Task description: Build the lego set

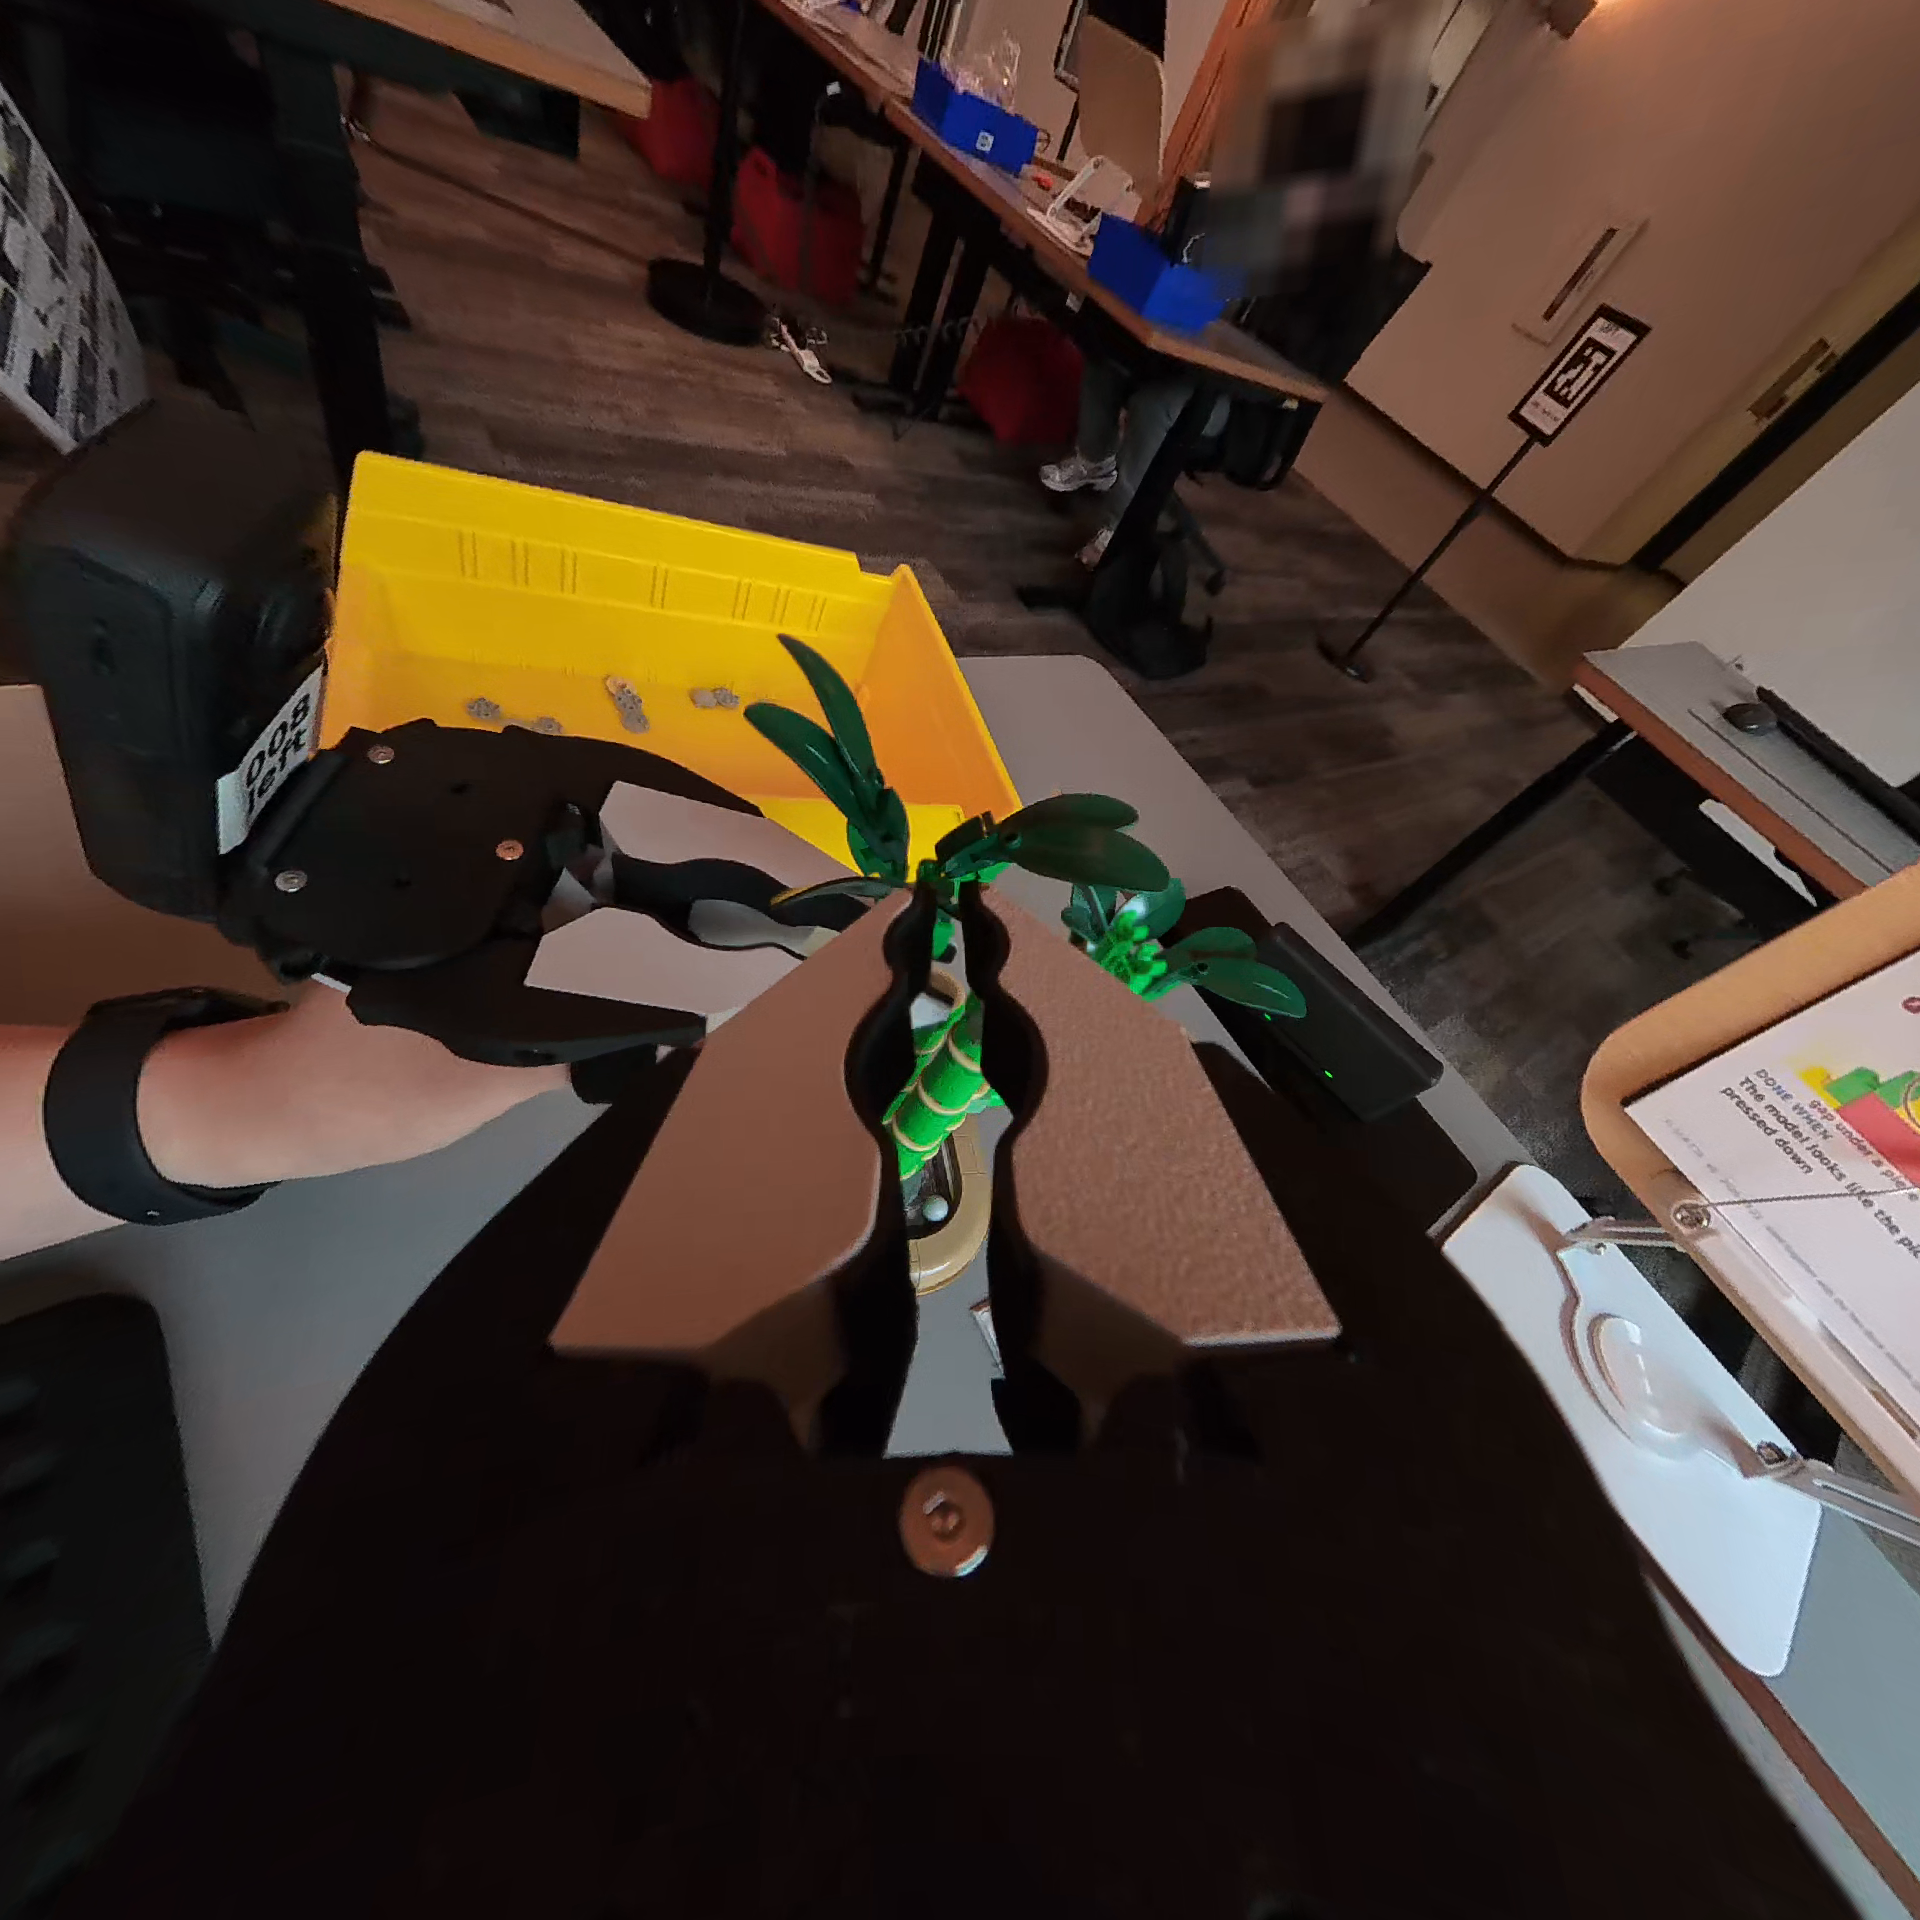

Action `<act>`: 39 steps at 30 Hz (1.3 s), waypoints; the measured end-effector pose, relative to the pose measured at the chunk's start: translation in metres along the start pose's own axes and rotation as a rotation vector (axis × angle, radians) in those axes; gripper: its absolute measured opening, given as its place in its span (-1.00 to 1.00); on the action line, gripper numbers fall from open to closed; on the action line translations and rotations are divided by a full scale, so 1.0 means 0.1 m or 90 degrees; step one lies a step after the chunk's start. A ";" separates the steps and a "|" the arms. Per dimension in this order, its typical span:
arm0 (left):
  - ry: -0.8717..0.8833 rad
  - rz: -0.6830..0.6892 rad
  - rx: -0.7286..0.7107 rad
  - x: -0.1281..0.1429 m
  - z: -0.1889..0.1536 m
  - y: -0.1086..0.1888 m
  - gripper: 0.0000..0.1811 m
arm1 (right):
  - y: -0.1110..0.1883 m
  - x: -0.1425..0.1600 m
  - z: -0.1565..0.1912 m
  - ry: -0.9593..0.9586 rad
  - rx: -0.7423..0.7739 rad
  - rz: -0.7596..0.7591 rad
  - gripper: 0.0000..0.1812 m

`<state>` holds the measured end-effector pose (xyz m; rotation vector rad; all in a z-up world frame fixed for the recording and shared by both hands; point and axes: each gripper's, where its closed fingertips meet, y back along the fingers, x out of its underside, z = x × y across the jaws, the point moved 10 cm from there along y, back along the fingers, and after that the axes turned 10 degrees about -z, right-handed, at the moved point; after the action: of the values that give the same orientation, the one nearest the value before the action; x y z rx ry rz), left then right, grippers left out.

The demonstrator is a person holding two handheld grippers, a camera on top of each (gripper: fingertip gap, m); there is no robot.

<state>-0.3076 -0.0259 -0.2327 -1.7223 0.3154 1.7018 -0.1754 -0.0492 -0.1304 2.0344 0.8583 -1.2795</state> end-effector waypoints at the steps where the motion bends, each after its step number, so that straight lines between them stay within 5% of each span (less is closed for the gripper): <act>1: -0.001 0.000 0.001 0.00 0.00 0.00 -0.85 | 0.02 0.02 -0.01 -0.005 0.004 -0.002 -0.96; 17: -0.008 -0.002 0.002 0.01 -0.01 -0.01 -0.85 | 0.13 0.18 -0.04 -0.067 -0.023 -0.013 -0.94; 20: -0.013 -0.003 -0.006 0.00 -0.01 0.00 -0.85 | 0.22 0.15 -0.02 -0.065 -0.030 -0.079 -0.93; 23: -0.005 -0.003 -0.018 -0.03 0.00 0.04 -0.64 | 0.39 0.20 -0.07 -0.067 0.006 -0.145 -0.91; 28: 0.090 0.036 -0.008 -0.04 -0.04 0.16 -0.45 | 0.46 0.80 -0.32 -0.111 0.023 -0.139 -0.75; 33: 0.136 0.207 0.003 0.19 -0.15 0.25 -0.25 | 0.22 1.64 -0.43 -0.183 -0.149 -0.077 -0.38; 36: 0.133 0.258 -0.019 0.34 -0.17 0.36 -0.21 | 0.05 1.84 -0.38 -0.167 -0.255 -0.039 -0.12; 39: 0.147 0.266 -0.034 0.41 -0.20 0.43 -0.28 | -0.15 1.91 -0.35 -0.119 -0.295 -0.012 -0.07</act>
<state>-0.3137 -0.0576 -0.2856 -1.9998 0.7868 1.8066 -0.1044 0.0267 -0.2951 1.5246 0.9799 -1.1311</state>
